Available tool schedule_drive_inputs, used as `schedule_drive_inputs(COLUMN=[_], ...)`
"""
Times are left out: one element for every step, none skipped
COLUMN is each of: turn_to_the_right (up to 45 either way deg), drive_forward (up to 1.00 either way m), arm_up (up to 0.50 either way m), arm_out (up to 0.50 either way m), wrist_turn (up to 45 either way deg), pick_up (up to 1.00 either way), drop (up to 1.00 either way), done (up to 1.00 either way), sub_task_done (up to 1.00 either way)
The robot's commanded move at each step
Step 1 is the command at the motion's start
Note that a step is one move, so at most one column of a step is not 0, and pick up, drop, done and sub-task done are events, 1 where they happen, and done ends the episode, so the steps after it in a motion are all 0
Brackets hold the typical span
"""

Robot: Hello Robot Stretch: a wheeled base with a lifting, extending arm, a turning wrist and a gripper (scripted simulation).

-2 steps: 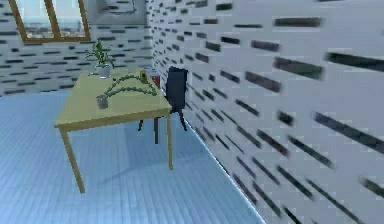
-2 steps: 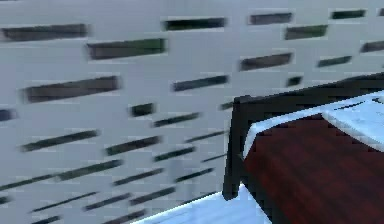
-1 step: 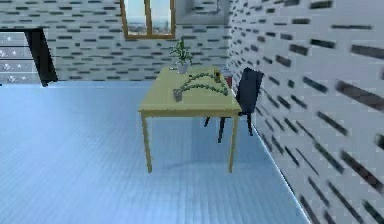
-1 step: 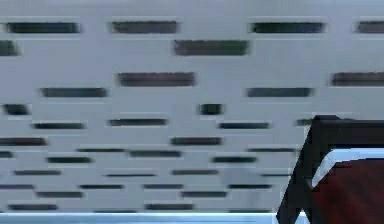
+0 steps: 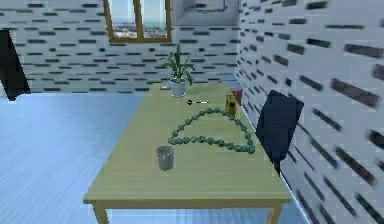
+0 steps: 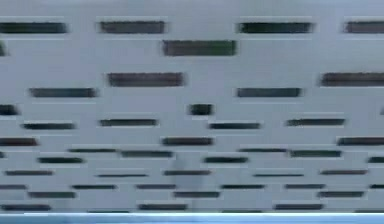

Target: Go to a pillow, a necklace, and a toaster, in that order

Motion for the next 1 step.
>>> schedule_drive_inputs(turn_to_the_right=[0.0], drive_forward=[0.0], arm_up=[0.0], arm_out=[0.0], wrist_turn=[0.0], pick_up=[0.0], drop=[0.0], done=[0.0], sub_task_done=[1.0])
